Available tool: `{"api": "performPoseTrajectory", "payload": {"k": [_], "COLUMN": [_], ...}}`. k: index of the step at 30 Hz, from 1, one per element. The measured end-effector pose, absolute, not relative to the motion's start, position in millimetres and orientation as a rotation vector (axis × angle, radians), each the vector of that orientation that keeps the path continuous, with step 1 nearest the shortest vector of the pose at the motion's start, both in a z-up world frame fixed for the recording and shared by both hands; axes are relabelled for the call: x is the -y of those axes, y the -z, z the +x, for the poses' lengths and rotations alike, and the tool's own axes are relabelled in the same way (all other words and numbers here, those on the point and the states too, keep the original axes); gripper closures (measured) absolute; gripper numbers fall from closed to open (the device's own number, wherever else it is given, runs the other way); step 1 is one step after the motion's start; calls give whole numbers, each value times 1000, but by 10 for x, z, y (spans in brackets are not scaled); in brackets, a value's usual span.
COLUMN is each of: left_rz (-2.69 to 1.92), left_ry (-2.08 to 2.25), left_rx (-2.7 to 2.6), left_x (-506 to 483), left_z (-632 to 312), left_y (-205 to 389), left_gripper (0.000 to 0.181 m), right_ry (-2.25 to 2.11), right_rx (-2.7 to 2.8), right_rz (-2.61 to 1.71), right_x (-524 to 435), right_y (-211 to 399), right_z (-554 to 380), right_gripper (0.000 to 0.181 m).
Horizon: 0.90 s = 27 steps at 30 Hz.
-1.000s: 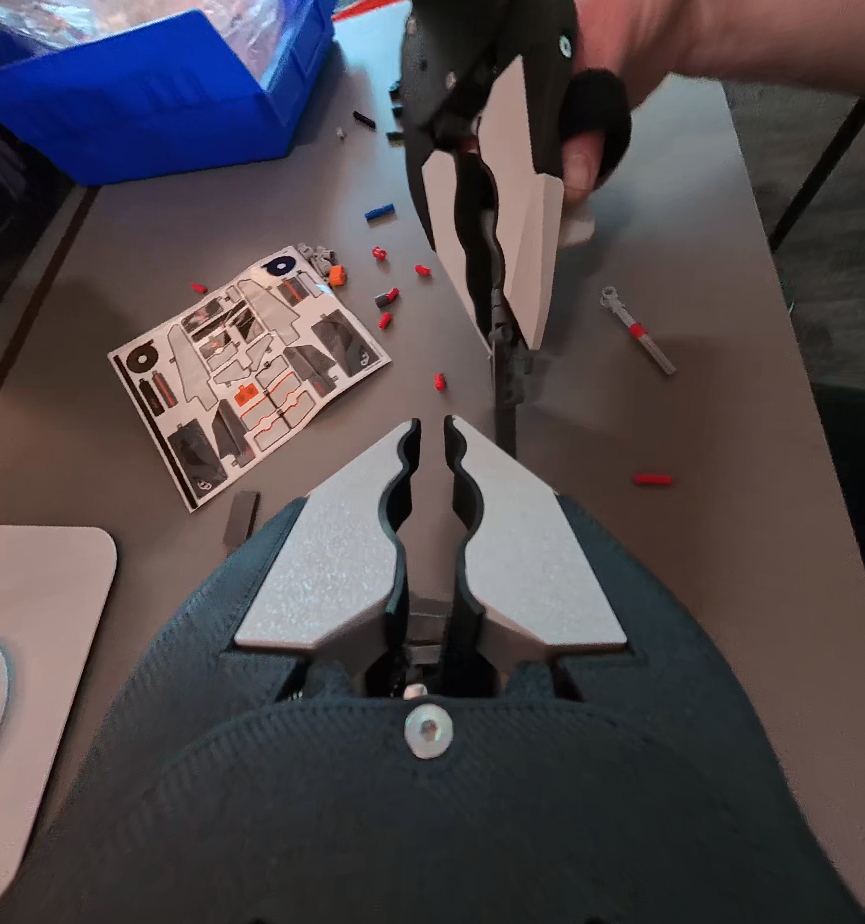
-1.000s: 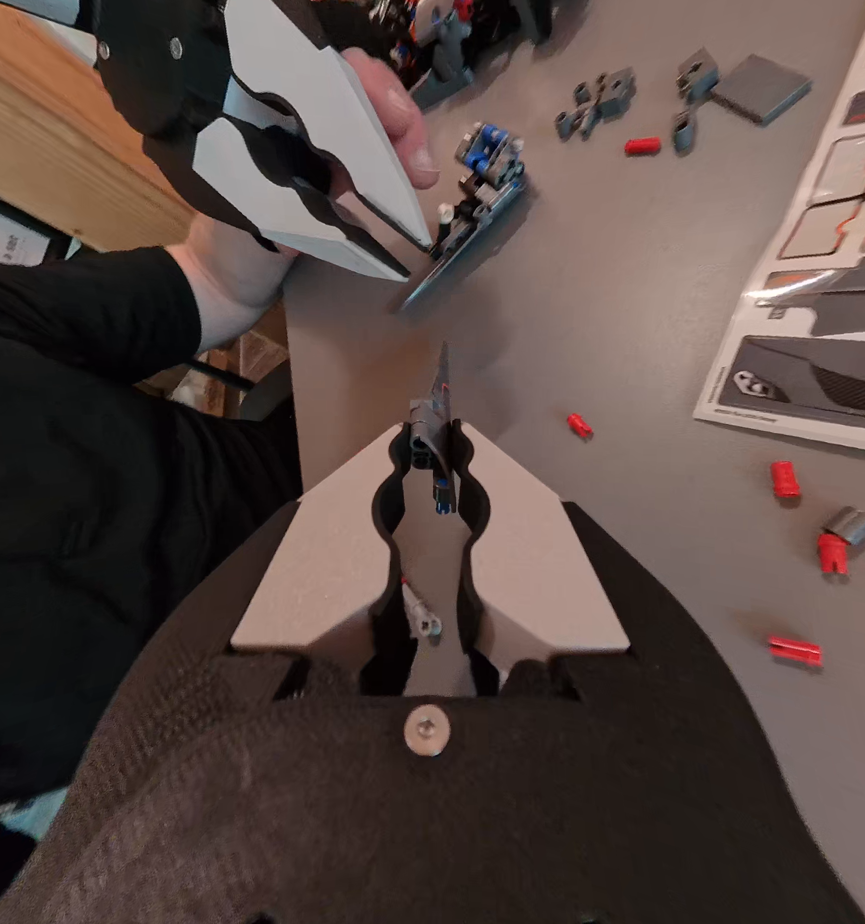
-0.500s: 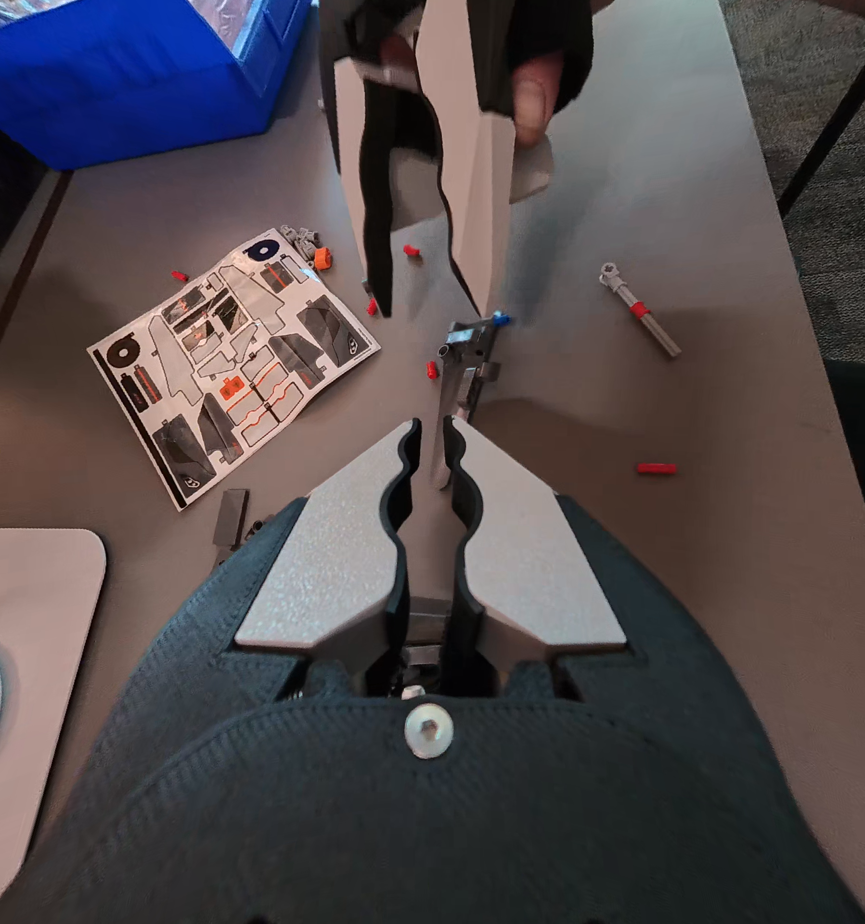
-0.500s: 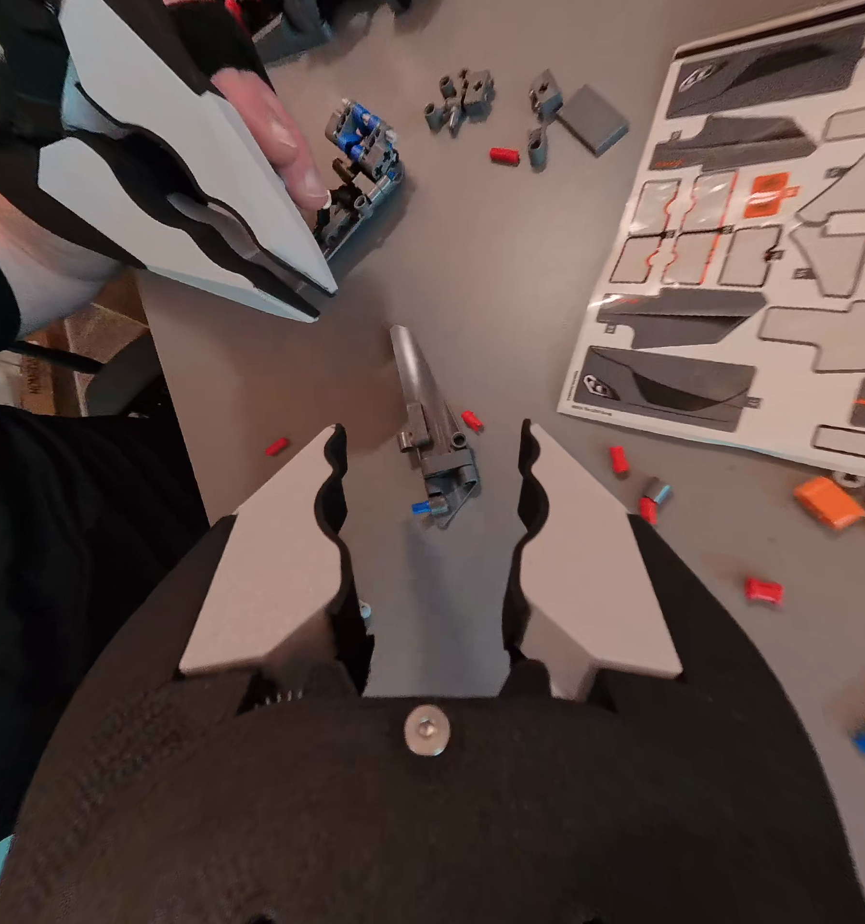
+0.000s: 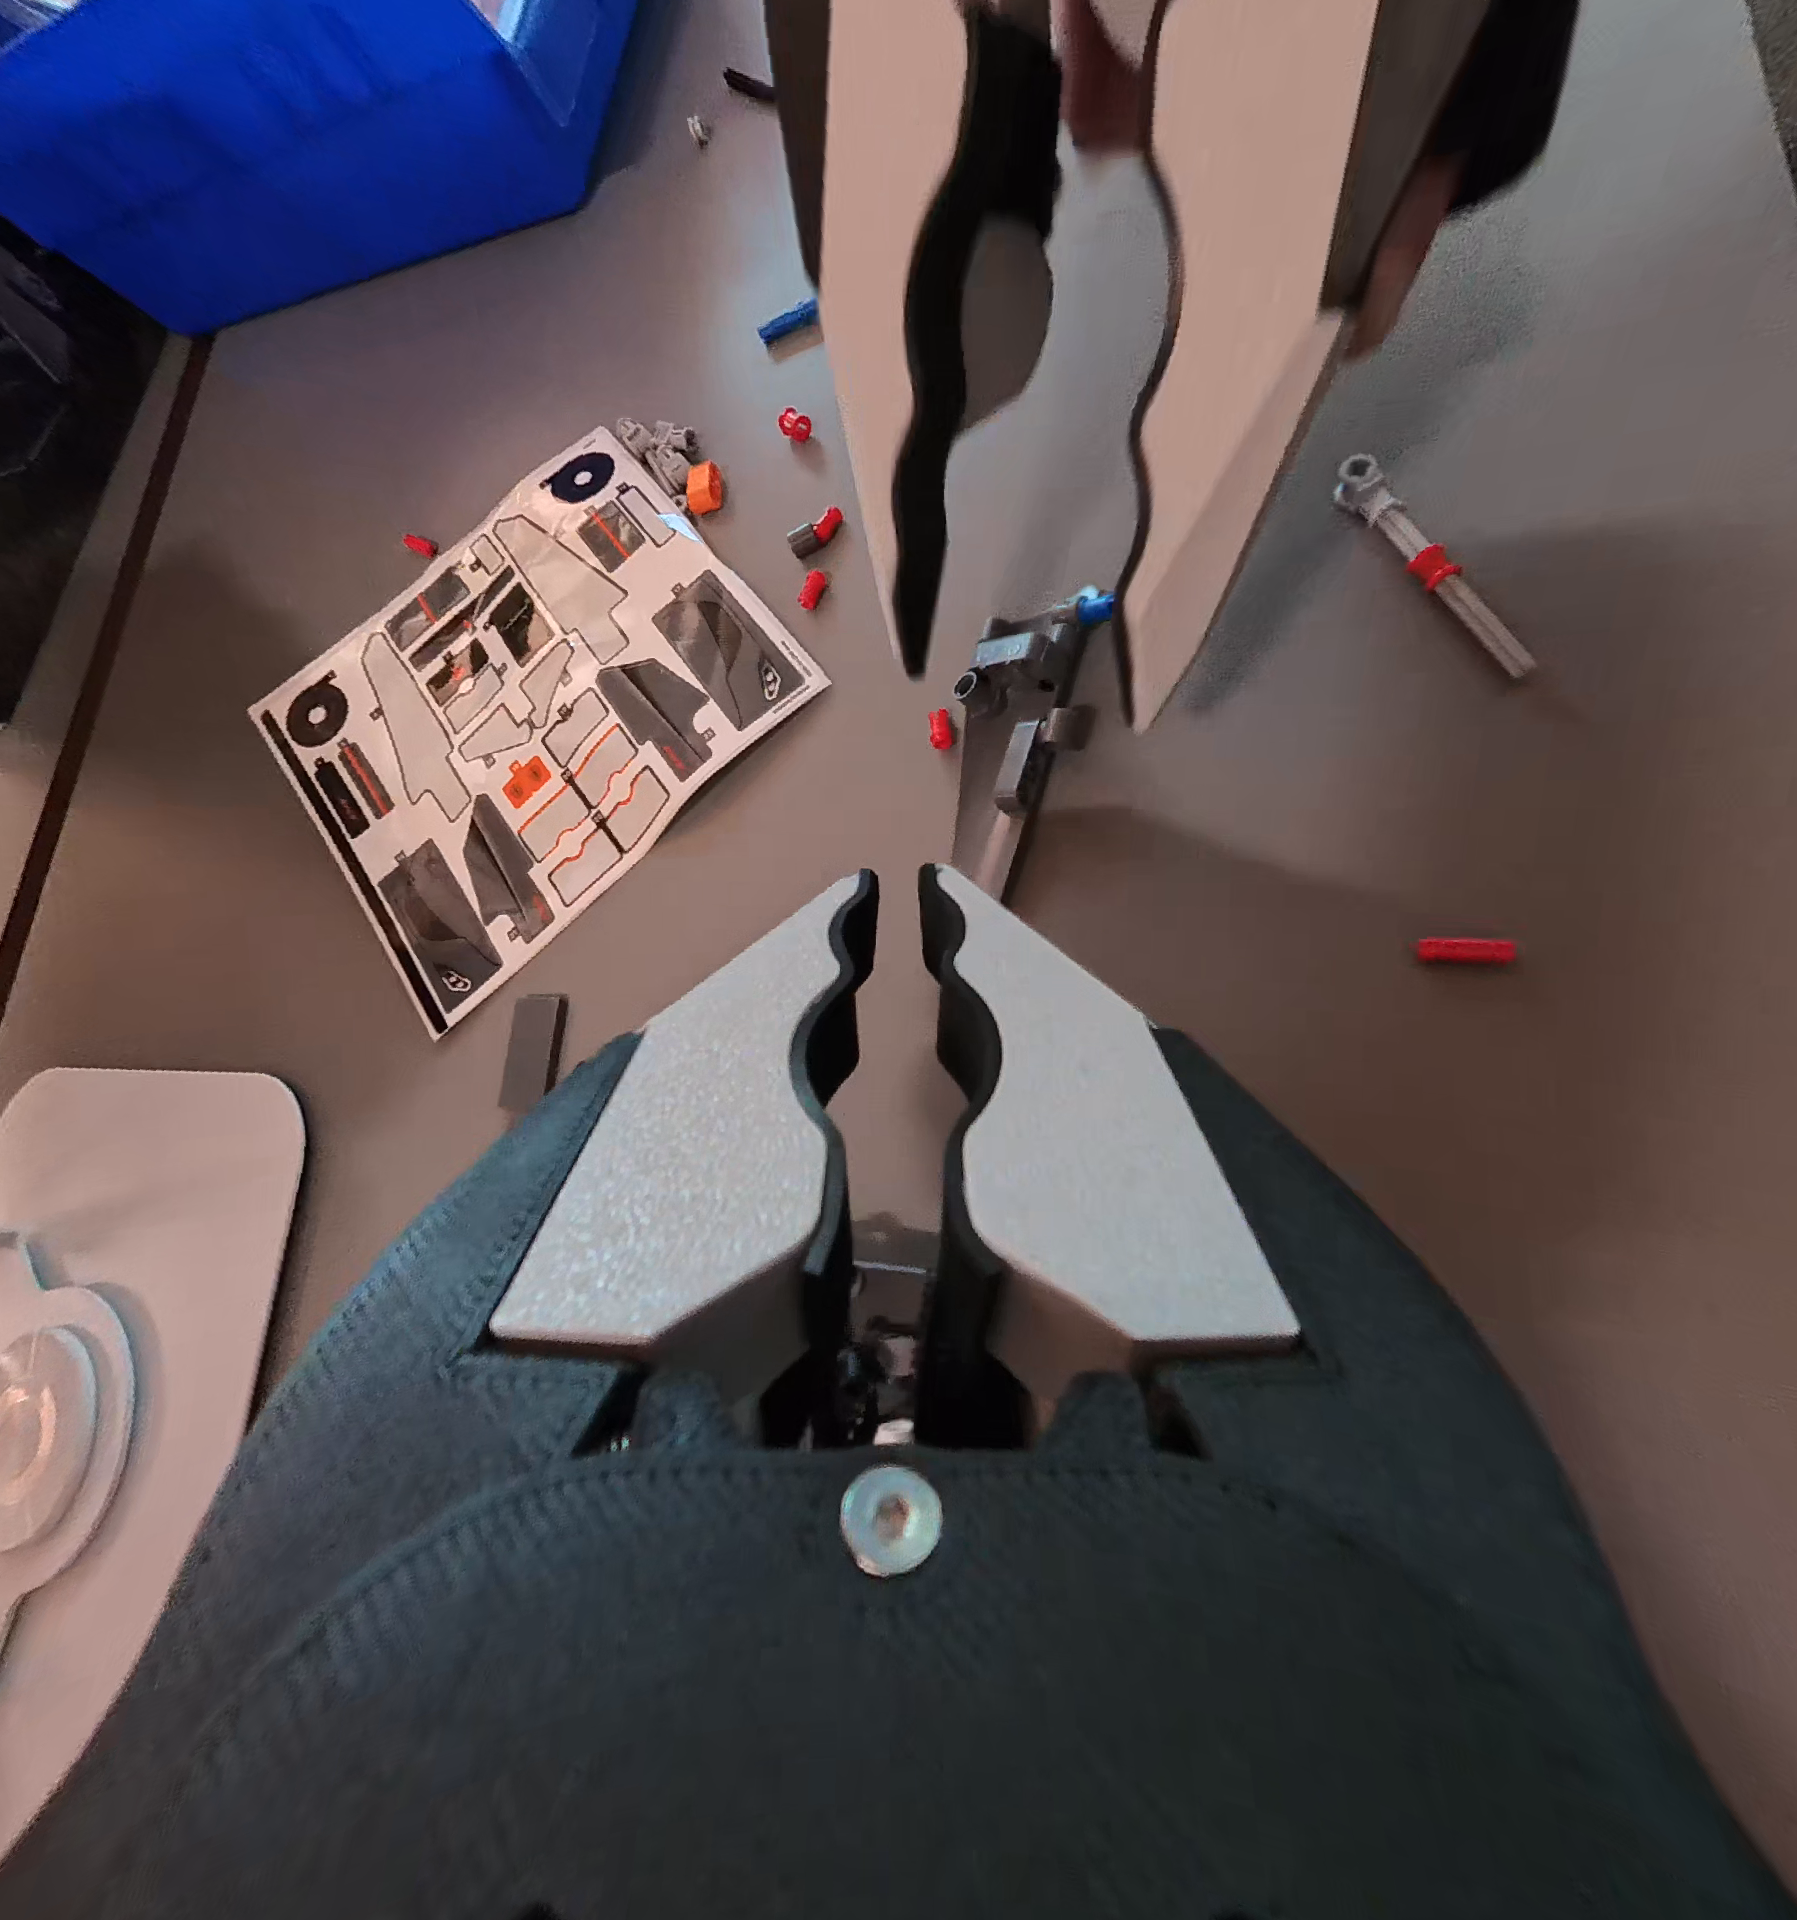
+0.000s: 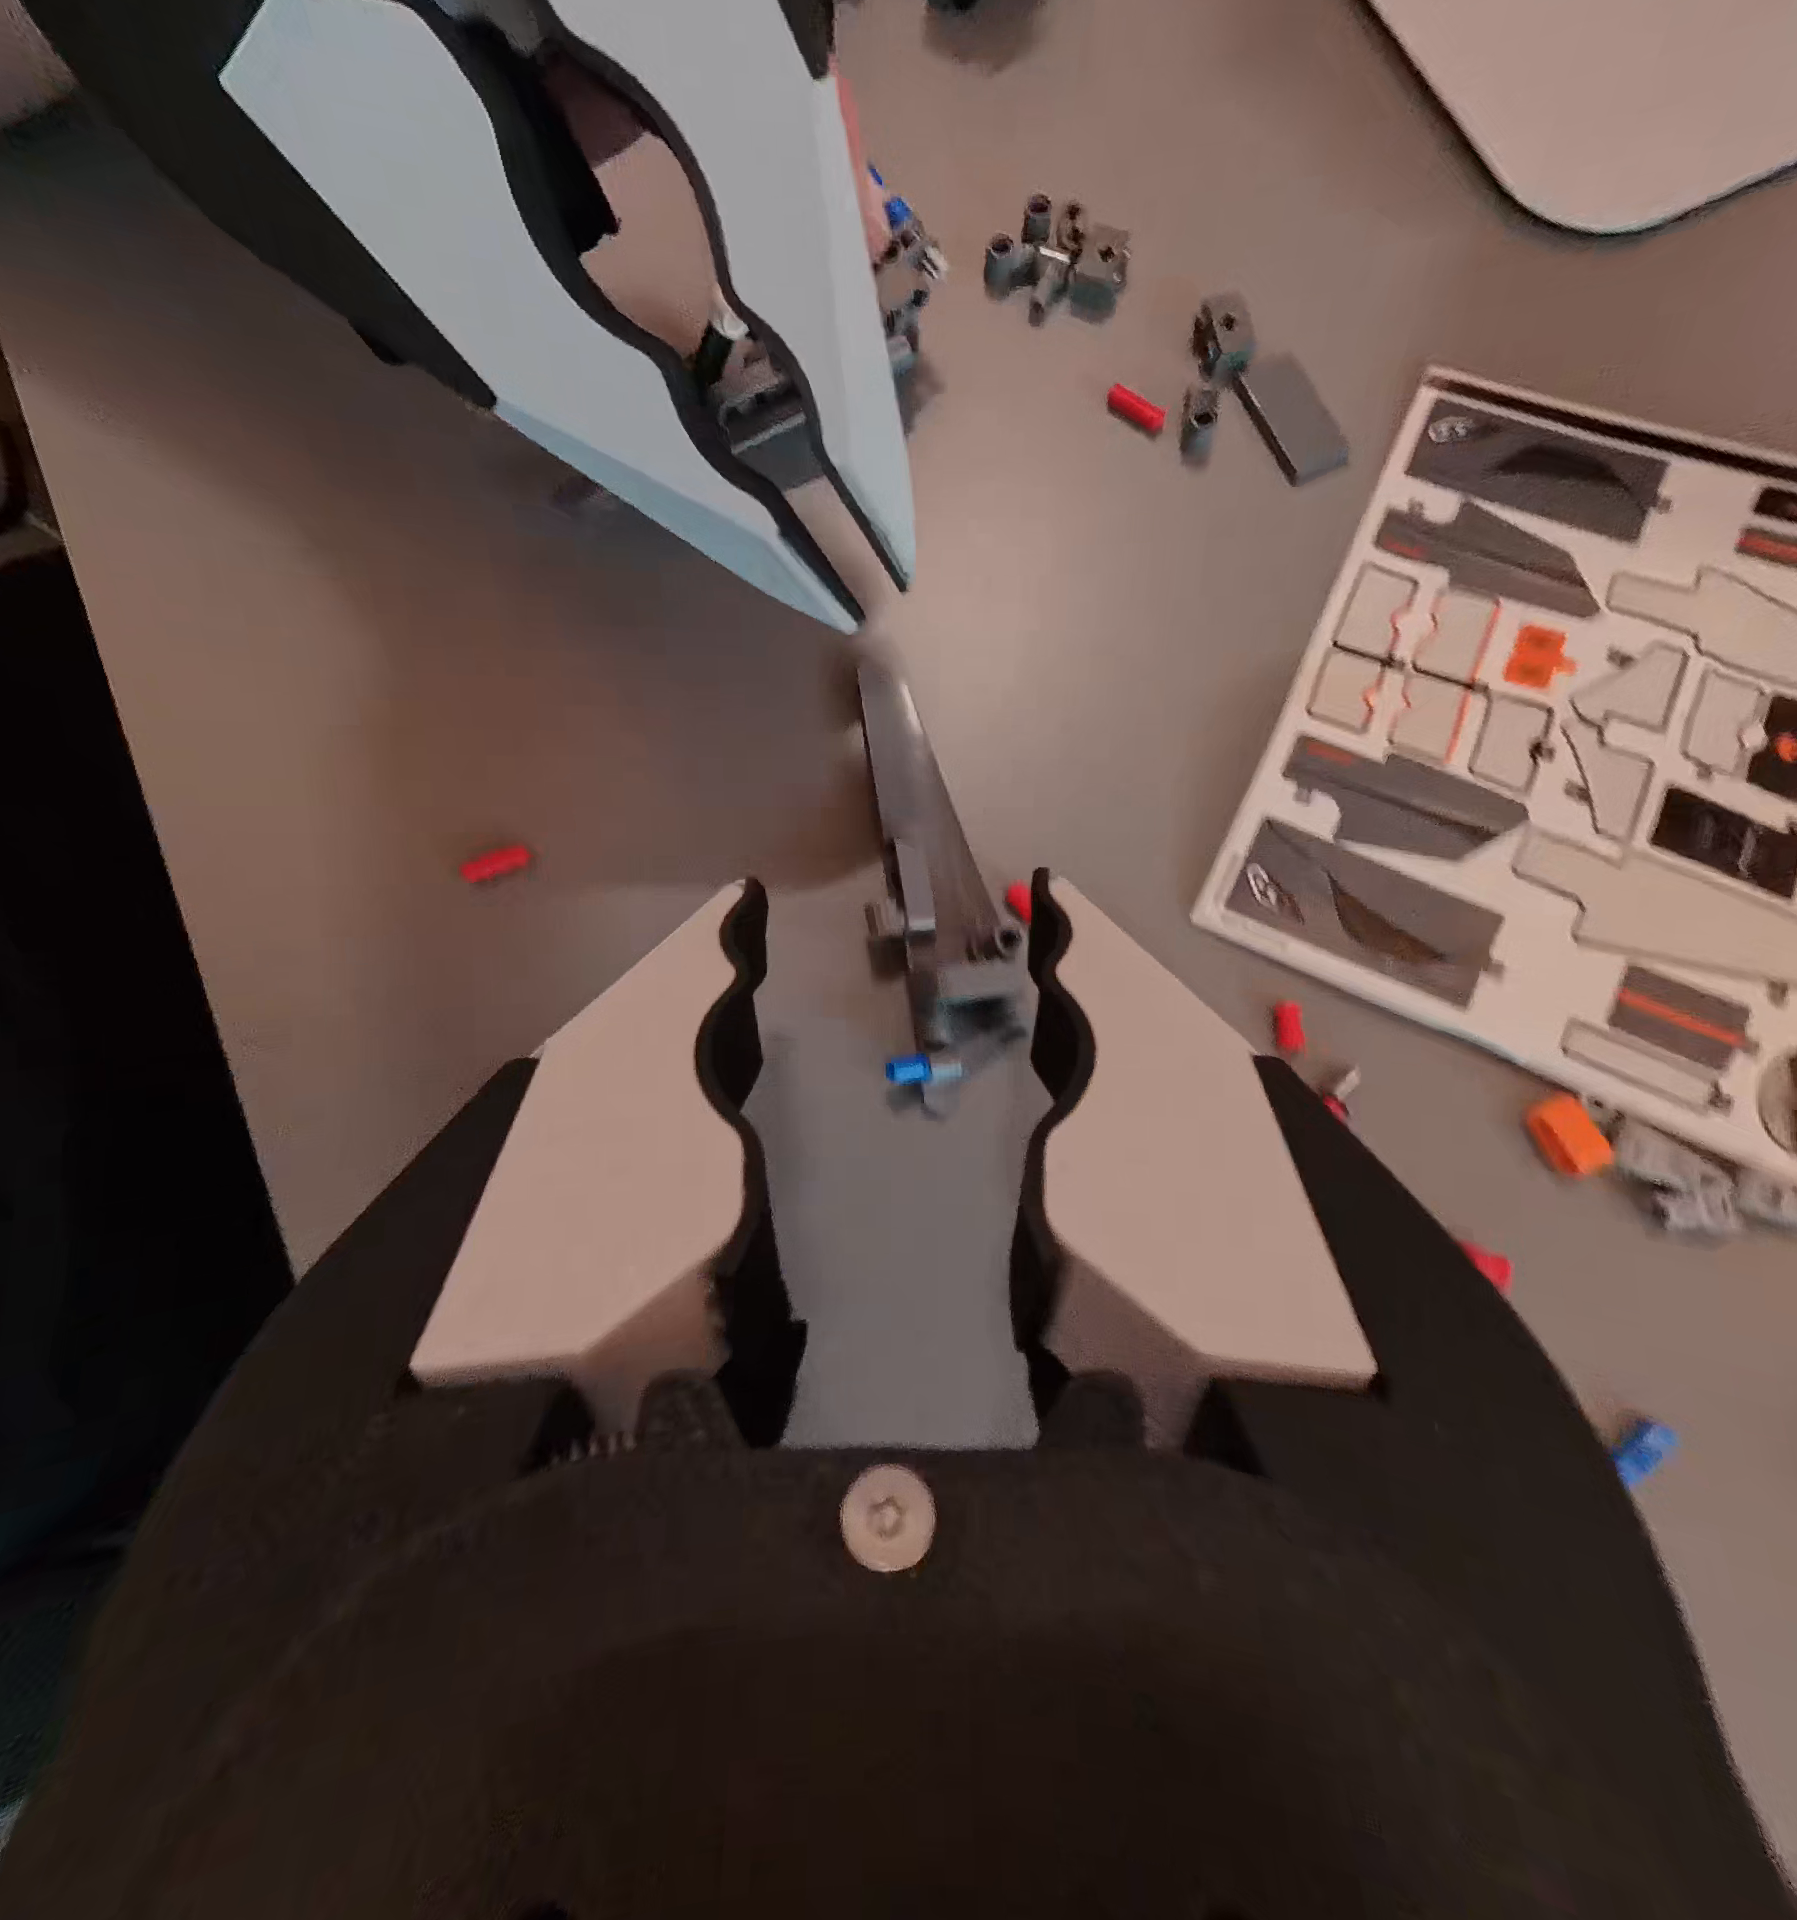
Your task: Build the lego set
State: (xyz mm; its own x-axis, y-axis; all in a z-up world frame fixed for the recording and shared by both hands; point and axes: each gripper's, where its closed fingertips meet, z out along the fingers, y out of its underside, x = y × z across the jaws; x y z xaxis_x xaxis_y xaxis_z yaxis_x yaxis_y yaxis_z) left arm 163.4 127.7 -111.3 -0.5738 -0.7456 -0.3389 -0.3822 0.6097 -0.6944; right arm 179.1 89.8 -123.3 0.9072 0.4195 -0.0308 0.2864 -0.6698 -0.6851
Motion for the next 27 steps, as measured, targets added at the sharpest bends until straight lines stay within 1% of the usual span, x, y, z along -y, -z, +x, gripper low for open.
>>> {"api": "performPoseTrajectory", "payload": {"k": [1, 2, 3, 6, 10, 11, 14, 15, 16, 17, 22, 25, 27], "left_rz": [-885, -889, -890, -892, -886, -882, -873, -869, -867, -867, -870, -876, -879], "left_ry": [759, 760, 761, 773, 801, 798, 799, 793, 789, 791, 799, 808, 808], "left_rx": [-2201, -2195, -2191, -2175, -2167, -2167, -2175, -2174, -2173, -2170, -2149, -2128, -2118], "left_x": [-1285, -1298, -1309, -1335, -1305, -1298, -1263, -1262, -1265, -1265, -1277, -1280, -1279], "left_z": [1637, 1638, 1635, 1632, 1626, 1628, 1629, 1630, 1632, 1633, 1646, 1670, 1685], "left_y": [1098, 1087, 1079, 1045, 1022, 1025, 1039, 1041, 1041, 1035, 1010, 996, 996], "left_gripper": [176, 176, 177, 177, 177, 177, 177, 177, 177, 177, 177, 177, 177], "right_ry": [-254, -270, -284, -350, -402, -420, -413, -432, -440, -438, -407, -366, -301], "right_rx": [509, 513, 509, 506, 532, 545, 639, 675, 699, 709, 669, 599, 531], "right_rz": [-2339, -2337, -2338, -2364, -2403, -2414, -2433, -2438, -2437, -2428, -2346, -2223, -2121], "right_x": [-959, -1015, -1070, -1166, -1136, -1100, -963, -898, -846, -813, -685, -645, -646], "right_y": [1257, 1283, 1309, 1415, 1523, 1522, 1535, 1531, 1520, 1498, 1276, 1021, 830], "right_z": [1735, 1693, 1670, 1605, 1535, 1513, 1494, 1473, 1464, 1469, 1543, 1656, 1796], "right_gripper": [138, 143, 143, 135, 131, 127, 133, 141, 142, 143, 131, 131, 127]}}
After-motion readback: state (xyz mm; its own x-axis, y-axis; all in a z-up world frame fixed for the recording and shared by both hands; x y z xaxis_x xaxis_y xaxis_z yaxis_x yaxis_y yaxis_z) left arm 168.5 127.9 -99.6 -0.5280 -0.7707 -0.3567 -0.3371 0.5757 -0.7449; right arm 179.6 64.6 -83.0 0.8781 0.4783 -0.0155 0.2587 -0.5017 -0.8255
